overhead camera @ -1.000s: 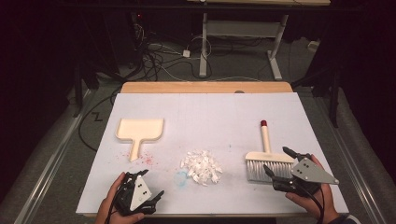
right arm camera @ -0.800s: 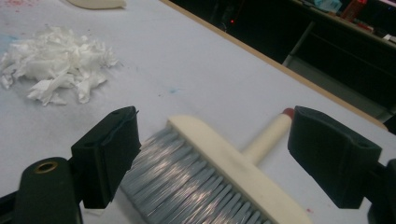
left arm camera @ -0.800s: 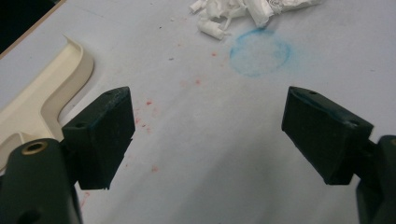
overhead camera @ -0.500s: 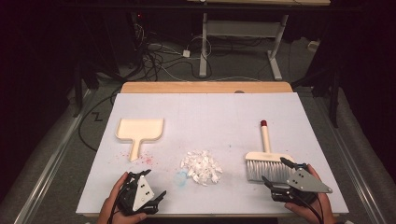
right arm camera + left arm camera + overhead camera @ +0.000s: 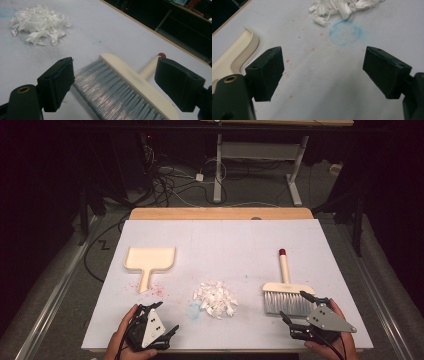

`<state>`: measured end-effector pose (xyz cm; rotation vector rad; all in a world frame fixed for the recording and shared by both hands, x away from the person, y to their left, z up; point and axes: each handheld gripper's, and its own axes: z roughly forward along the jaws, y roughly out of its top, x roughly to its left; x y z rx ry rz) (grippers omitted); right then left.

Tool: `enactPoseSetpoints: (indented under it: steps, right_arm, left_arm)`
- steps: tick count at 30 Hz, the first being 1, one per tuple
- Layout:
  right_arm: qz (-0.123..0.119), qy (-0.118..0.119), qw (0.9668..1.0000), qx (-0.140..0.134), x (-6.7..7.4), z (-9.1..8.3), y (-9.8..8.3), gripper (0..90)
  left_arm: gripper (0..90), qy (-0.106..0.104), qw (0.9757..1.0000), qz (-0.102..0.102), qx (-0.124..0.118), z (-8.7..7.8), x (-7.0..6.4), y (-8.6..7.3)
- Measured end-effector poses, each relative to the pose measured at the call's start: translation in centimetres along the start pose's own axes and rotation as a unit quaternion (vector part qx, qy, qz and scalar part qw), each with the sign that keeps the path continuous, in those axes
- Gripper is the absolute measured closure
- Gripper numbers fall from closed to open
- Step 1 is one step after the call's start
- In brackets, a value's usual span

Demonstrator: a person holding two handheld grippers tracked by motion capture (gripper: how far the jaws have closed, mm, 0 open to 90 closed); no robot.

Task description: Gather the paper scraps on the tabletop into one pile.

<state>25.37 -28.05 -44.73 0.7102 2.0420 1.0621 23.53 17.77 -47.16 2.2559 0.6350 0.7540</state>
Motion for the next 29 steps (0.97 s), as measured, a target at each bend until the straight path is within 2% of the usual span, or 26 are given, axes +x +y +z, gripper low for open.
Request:
enactPoseSetpoints:
  steps: [29]
  right_arm:
    - [-0.008, -0.008, 0.9999, -0.002, 0.0, 0.14, 0.12, 17.0]
  left_arm:
    - [16.4, -0.003, 1.0, -0.005, 0.002, 0.58, 0.44, 0.1]
